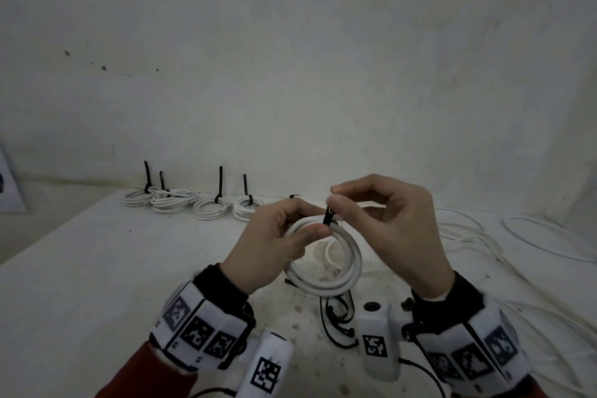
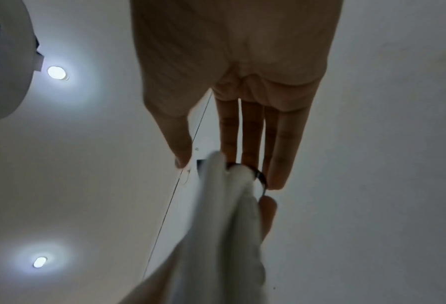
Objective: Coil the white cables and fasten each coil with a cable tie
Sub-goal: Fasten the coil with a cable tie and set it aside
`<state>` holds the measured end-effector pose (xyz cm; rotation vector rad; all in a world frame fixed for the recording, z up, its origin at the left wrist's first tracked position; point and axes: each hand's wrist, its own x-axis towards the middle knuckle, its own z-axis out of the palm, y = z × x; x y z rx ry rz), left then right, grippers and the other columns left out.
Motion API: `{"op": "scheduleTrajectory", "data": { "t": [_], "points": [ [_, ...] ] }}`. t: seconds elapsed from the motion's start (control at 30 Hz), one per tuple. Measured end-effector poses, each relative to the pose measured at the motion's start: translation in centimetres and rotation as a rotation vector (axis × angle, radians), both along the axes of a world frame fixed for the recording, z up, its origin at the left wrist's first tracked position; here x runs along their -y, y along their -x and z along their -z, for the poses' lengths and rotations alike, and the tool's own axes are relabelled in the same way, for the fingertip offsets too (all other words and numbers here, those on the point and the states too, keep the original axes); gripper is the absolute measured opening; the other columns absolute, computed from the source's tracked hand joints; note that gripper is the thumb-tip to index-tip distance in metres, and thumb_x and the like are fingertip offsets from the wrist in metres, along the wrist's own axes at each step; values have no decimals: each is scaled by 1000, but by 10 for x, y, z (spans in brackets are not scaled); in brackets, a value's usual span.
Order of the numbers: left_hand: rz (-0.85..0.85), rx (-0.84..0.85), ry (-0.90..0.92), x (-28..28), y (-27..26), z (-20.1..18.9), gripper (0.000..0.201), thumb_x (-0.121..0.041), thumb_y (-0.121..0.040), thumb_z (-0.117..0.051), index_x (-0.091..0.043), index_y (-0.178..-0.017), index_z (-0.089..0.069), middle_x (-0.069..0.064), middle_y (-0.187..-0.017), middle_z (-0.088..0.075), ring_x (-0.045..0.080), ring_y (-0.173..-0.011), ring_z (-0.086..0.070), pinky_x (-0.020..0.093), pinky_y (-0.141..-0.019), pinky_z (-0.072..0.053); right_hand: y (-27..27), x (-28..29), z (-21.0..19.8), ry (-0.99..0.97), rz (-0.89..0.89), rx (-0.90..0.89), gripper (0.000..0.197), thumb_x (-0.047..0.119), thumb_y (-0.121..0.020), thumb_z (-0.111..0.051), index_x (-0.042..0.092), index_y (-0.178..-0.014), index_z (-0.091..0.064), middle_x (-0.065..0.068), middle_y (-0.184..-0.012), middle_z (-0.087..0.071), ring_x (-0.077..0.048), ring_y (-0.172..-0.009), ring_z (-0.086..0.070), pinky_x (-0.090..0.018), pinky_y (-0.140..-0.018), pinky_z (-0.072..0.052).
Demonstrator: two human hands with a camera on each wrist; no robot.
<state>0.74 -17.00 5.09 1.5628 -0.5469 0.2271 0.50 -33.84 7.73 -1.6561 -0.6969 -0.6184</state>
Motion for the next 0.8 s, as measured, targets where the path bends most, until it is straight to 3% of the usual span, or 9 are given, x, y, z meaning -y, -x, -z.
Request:
{"op": "scheduleTrajectory", "data": {
  "t": [0.2, 0.37, 0.53, 0.6, 0.67, 0.73, 0.8],
  "points": [
    [-68, 27, -116, -2, -1, -1, 8, -11, -80, -69, -16, -87, -67, -17, -54, -57, 1, -47, -45, 19, -49, -40, -7, 1, 0, -139, -117, -280, 32, 27, -56, -82, 4, -76, -73, -7, -83, -75, -19, -81, -72, -24, -74, -53],
    [-109, 57, -172, -4, 0, -1, 11, -32, -72, -71, -27, -80, -66, -14, -56, -59, 5, -49, -49, 22, -52, -42, -9, 4, 0, -158, -247, -447, 36, 30, -50, -84, 8, -78, -77, -13, -86, -74, -24, -88, -71, -28, -83, -51],
    [-97, 31, -166, -5, 1, -4, 10, -24, -74, -72, -23, -83, -68, -14, -58, -61, 5, -50, -49, 22, -51, -42, -6, 2, -1, -115, -187, -349, 13, 25, -61, -83, 19, -63, -72, -8, -85, -74, -21, -87, -70, -28, -81, -52],
    [-79, 18, -156, -7, 2, -5, 14, -28, -72, -71, -21, -84, -69, -10, -60, -62, 8, -50, -48, 22, -51, -42, -5, 2, -1, -94, -209, -329, 17, 23, -69, -80, 19, -59, -66, -5, -84, -73, -21, -84, -69, -33, -82, -56],
    [-68, 7, -151, -9, 2, -6, 13, -24, -74, -71, -19, -86, -69, -9, -62, -64, 8, -50, -49, 21, -51, -42, -4, 1, -2, -106, -240, -355, 23, 20, -74, -76, 9, -61, -60, -2, -81, -70, -23, -82, -68, -40, -82, -57],
    [-55, -1, -146, -10, 2, -7, 13, -22, -75, -72, -17, -87, -70, -8, -64, -64, 7, -50, -48, 20, -51, -41, -4, 1, -3, -125, -275, -373, 24, 16, -75, -73, 6, -61, -56, -2, -79, -68, -23, -81, -67, -38, -80, -57],
    [-40, -6, -143, -10, 3, -8, 16, -27, -72, -72, -18, -86, -71, -2, -66, -65, 9, -50, -48, 22, -51, -41, -4, 2, -4, -120, -275, -355, 24, 11, -75, -75, 12, -58, -59, -3, -79, -68, -23, -81, -66, -33, -79, -55]
  ]
}}
